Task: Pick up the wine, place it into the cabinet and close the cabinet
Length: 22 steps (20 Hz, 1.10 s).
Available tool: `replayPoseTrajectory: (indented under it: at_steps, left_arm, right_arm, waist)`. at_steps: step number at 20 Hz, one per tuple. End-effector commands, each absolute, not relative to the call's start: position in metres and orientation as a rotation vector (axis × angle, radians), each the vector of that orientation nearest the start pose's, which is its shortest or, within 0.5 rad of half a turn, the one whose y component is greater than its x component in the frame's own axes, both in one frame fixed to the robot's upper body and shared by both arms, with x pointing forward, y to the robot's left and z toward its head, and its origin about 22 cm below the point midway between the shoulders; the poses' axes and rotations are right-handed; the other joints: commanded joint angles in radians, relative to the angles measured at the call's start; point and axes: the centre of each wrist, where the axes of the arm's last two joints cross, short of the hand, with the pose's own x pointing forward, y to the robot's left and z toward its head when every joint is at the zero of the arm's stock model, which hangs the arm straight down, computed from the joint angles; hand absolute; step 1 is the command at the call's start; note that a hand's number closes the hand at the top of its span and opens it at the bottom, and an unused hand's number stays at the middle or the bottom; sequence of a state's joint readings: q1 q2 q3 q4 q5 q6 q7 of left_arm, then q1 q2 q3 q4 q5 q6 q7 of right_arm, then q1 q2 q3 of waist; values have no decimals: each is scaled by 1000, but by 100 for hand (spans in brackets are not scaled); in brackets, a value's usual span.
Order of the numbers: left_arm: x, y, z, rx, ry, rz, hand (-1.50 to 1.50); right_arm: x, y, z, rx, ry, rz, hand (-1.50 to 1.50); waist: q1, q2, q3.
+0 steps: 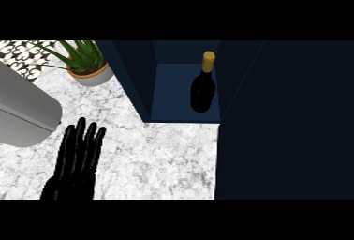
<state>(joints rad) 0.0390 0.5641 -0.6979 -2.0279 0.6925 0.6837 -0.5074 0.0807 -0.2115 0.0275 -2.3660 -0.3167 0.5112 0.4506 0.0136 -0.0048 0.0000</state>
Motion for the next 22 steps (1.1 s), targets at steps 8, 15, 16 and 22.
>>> replayPoseTrajectory:
  at_steps: [8,15,16,22]
  left_arm:
    - [106,248,74,-176,-1924,245,-150]
    - [88,279,90,-151,-1945,236,-150]
    - [92,279,96,-145,-1933,246,-150]
    - [86,312,96,-169,-1936,224,-150]
  right_arm:
    - [131,-206,174,611,-1664,750,150]
    - [130,-160,182,635,-1671,773,150]
    - [127,-150,189,630,-1693,778,150]
    - [145,-102,192,558,-1744,841,150]
  waist:
    - [12,-2,-3]
    - [18,-5,-3]
    - [14,-5,-3]
    - [22,-2,-3]
